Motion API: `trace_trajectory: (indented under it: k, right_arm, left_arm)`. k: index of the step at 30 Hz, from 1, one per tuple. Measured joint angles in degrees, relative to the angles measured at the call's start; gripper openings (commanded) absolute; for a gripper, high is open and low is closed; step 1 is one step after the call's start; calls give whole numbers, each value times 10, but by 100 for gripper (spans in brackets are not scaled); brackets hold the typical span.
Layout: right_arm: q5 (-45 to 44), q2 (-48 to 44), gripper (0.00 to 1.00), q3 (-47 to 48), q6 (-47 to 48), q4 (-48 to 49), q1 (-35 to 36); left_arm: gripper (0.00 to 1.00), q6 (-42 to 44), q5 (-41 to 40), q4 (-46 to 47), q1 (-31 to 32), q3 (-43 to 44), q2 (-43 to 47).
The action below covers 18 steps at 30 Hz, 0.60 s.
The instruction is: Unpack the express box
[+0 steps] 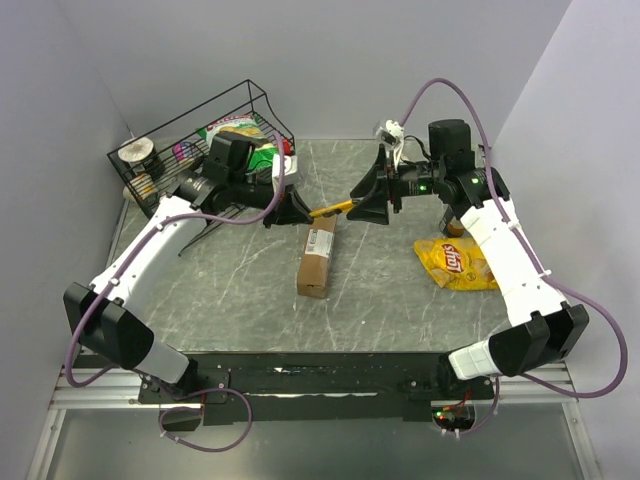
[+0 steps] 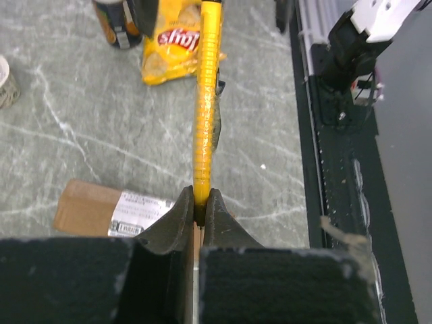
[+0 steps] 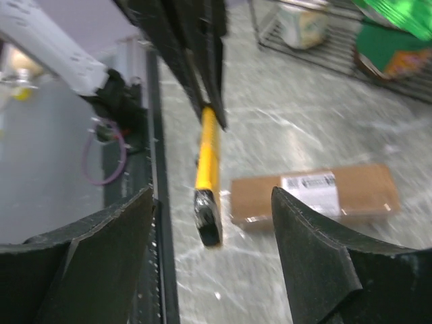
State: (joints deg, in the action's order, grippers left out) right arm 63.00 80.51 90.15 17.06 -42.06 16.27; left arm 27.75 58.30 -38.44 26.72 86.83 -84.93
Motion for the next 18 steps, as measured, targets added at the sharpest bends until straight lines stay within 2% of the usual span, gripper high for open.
trace_trajectory:
  k: [5, 11, 18]
  right_arm:
    - [40, 2, 71, 0, -16, 22, 12]
    - [39, 7, 63, 2, -7, 26, 40]
    - [37, 17, 59, 2, -12, 41, 47]
  left_arm:
    - [1, -11, 17, 13, 0, 16, -8]
    - [1, -35, 28, 30, 0, 17, -18]
    - [1, -65, 38, 56, 0, 17, -20]
